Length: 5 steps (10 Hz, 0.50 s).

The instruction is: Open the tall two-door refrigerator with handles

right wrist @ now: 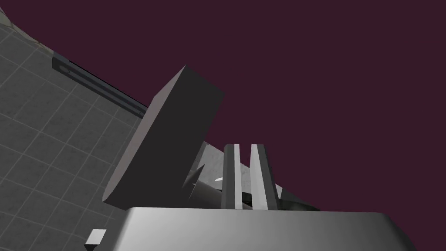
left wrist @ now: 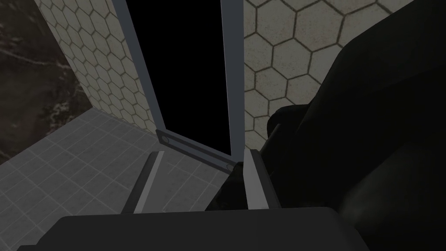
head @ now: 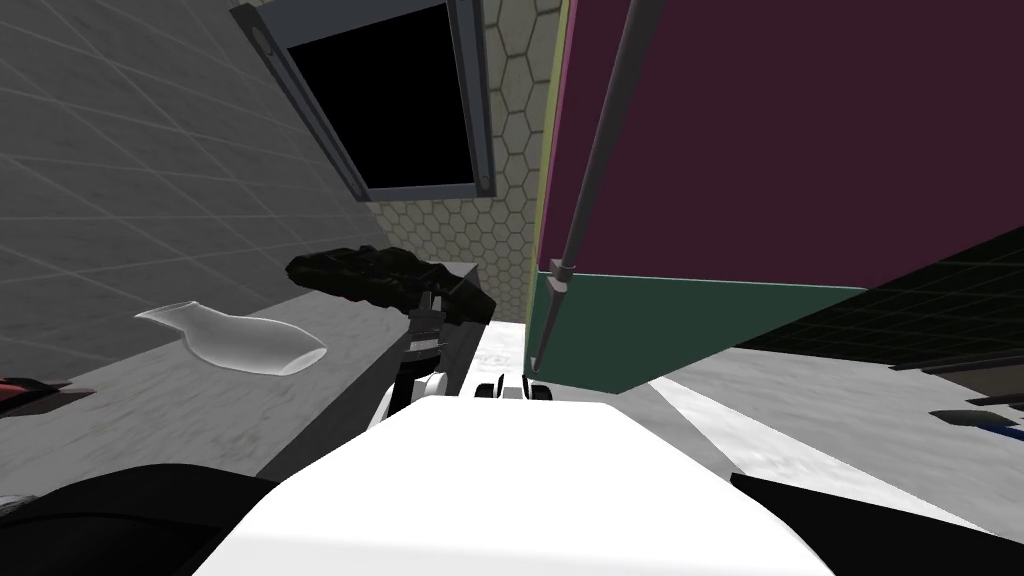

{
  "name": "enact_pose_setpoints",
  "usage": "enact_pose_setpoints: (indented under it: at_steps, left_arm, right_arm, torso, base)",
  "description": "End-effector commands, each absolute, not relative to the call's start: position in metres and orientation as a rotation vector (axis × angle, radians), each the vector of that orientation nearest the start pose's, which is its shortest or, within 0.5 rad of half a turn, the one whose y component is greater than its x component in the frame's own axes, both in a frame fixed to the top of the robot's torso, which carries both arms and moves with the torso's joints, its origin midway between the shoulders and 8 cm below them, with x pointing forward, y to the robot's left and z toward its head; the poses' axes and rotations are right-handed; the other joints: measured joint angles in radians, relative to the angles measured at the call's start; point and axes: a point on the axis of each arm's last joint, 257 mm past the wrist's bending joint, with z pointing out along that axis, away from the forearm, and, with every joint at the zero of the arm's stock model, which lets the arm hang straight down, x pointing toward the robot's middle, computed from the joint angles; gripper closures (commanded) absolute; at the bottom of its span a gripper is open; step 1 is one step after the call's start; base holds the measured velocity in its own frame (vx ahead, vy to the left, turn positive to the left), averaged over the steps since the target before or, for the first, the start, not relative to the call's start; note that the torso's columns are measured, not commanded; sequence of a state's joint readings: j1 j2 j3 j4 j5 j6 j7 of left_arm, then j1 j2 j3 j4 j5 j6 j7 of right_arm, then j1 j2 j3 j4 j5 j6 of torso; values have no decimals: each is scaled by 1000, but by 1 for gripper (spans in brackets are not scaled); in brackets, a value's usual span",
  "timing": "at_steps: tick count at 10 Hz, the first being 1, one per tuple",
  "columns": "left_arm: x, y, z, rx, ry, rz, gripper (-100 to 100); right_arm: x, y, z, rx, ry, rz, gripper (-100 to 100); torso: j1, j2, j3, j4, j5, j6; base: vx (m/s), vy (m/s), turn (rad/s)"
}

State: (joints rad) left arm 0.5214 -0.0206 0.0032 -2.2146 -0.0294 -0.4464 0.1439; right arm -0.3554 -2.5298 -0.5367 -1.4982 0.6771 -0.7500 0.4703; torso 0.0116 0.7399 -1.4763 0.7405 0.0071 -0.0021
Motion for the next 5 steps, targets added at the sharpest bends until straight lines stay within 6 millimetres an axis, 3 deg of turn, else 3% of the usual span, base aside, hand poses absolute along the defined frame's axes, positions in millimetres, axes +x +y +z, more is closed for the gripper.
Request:
enact_pose_setpoints:
  at_steps: [1, 5]
  left_arm:
    - [362, 287, -23, -828, 659, -1369, 0]
    - [362, 287, -23, -828, 659, -1369, 0]
  right_arm:
    - [336, -142, 473, -1795, 335, -1321, 100]
    - [305, -118, 474, -1780, 244, -1243, 100]
  torso:
    - [-11, 6, 5, 0, -4, -1]
    - [-10, -3, 0, -2, -7, 2]
  base:
    - [-223, -232, 192]
    - [-242, -202, 133]
